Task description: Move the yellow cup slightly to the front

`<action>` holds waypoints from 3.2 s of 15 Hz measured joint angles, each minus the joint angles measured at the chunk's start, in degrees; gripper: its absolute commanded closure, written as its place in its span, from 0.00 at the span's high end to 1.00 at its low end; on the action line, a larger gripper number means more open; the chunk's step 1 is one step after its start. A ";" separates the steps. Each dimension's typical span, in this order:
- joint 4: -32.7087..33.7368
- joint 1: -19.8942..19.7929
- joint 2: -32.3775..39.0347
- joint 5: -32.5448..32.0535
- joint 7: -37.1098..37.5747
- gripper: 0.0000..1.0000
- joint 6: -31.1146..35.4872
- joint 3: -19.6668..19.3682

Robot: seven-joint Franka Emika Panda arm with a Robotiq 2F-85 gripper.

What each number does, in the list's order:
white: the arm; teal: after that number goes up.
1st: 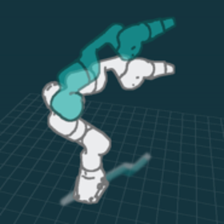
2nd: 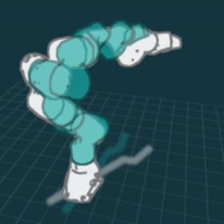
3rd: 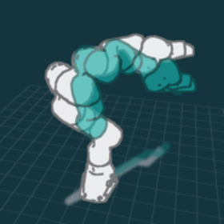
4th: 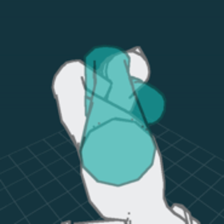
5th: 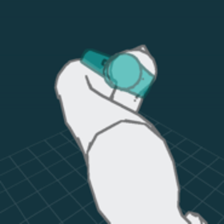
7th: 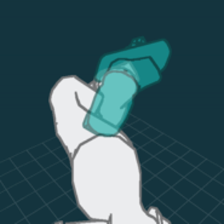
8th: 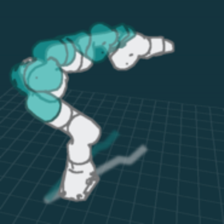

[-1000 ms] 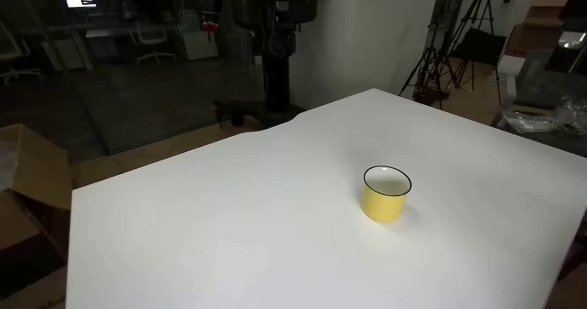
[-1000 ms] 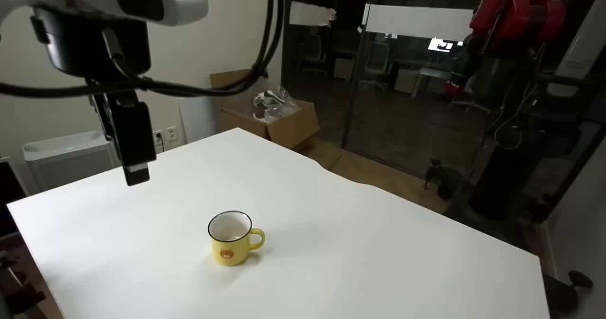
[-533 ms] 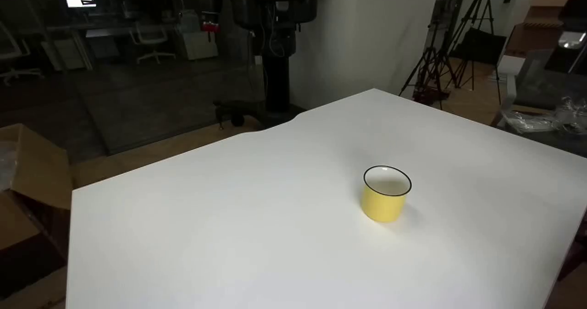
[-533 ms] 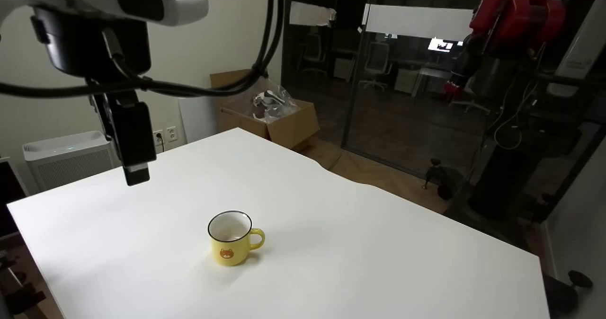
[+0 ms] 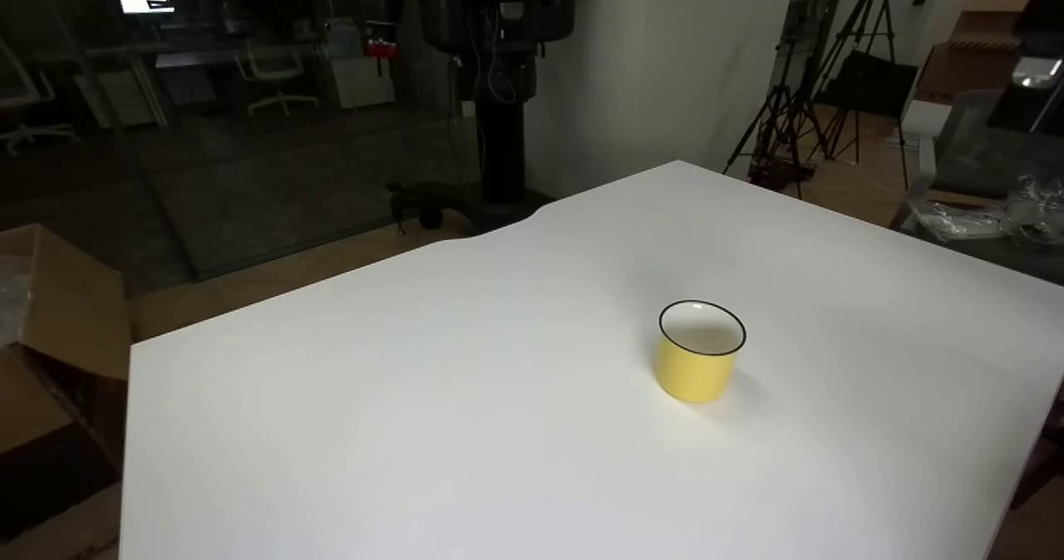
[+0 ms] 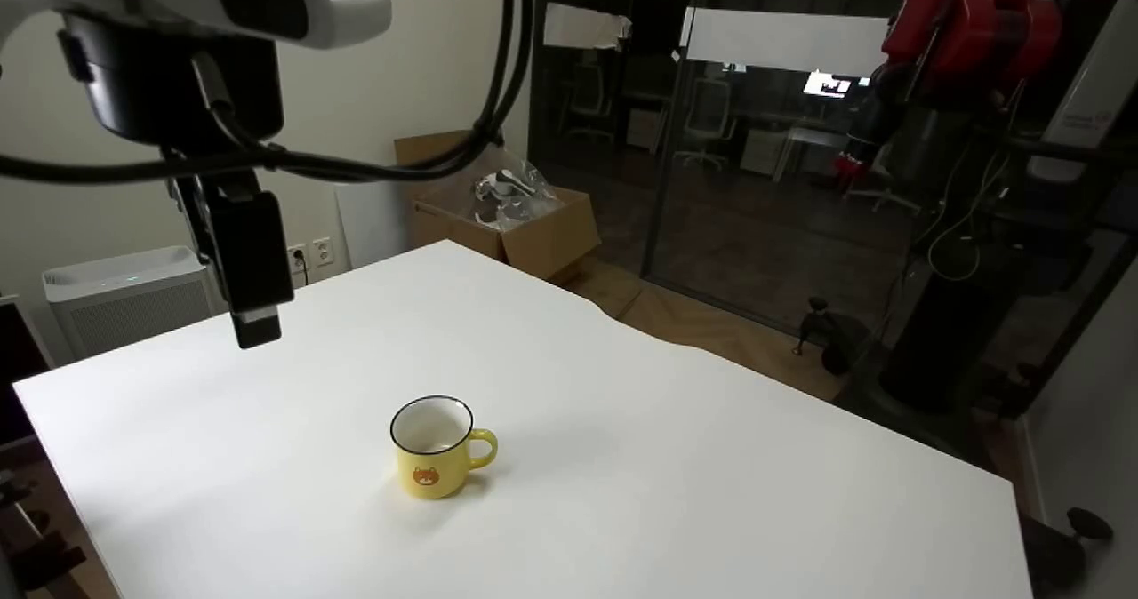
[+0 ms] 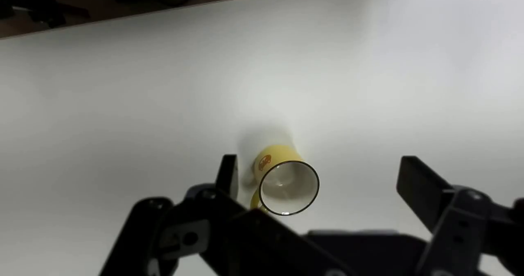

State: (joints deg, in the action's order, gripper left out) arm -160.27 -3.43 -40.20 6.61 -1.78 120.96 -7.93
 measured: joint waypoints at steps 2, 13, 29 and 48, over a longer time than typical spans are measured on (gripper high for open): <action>0.00 0.00 0.00 0.00 0.00 1.00 0.00 0.00; 2.48 -1.12 7.65 -12.62 -8.29 1.00 5.63 1.90; 14.54 -11.44 29.27 -36.09 16.48 1.00 21.66 13.86; 19.47 -2.57 47.09 -27.45 -13.08 1.00 42.28 9.18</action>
State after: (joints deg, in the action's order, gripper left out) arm -140.80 -6.00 6.89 -20.84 -14.86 163.24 1.25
